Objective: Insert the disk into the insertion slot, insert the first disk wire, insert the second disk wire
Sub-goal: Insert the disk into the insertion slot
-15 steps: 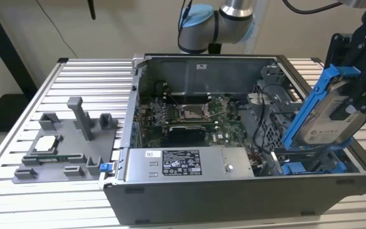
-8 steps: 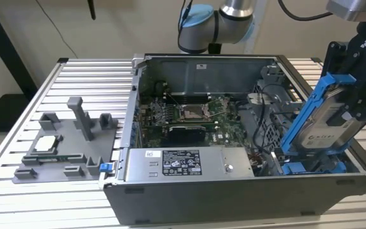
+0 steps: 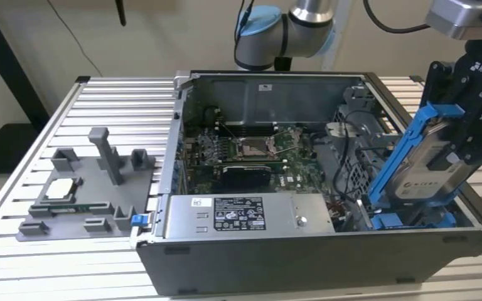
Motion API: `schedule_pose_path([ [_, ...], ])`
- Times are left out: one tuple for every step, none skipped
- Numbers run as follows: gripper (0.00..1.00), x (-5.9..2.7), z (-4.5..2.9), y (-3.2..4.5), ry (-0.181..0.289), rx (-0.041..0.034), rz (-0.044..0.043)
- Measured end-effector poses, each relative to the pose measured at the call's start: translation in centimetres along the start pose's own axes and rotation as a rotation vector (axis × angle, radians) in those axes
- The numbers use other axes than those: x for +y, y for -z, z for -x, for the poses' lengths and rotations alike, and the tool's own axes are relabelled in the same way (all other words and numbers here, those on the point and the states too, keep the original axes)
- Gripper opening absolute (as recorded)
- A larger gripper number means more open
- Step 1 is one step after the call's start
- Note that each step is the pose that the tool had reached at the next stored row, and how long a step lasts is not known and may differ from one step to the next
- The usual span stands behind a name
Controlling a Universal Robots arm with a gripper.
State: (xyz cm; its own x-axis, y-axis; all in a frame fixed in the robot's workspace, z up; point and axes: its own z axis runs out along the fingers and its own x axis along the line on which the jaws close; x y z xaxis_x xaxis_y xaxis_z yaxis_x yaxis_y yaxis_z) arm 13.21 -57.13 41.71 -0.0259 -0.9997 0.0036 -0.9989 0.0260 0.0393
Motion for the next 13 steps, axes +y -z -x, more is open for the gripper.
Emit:
schedule_pose_path([
  [0.0,-0.01,0.0,-0.14,0.0,0.0001,0.0],
  [0.0,-0.02,0.0,-0.26,-0.001,0.0,0.0],
  [0.0,-0.03,-0.01,-0.4,-0.001,0.0001,0.0],
  [0.0,-0.03,-0.01,-0.53,-0.001,0.0,0.0],
  [0.0,-0.04,-0.01,-0.66,-0.002,0.0,0.0],
  [0.0,-0.05,0.0,-0.78,-0.003,0.0,0.0],
  [0.0,-0.05,0.0,-0.89,-0.004,-0.0001,0.0],
  [0.0,-0.05,0.0,-0.99,-0.005,-0.0001,0.0],
  [0.0,-0.06,0.0,-1.07,-0.006,-0.0002,0.0],
  [0.0,-0.06,0.0,-1.15,-0.007,-0.0002,0.0001],
  [0.0,-0.06,0.0,-1.21,-0.008,-0.0001,0.0002],
  [0.0,-0.06,0.0,-1.29,-0.009,-0.0003,0.0001],
  [0.0,-0.06,0.01,-1.35,-0.011,-0.0003,0.0],
])
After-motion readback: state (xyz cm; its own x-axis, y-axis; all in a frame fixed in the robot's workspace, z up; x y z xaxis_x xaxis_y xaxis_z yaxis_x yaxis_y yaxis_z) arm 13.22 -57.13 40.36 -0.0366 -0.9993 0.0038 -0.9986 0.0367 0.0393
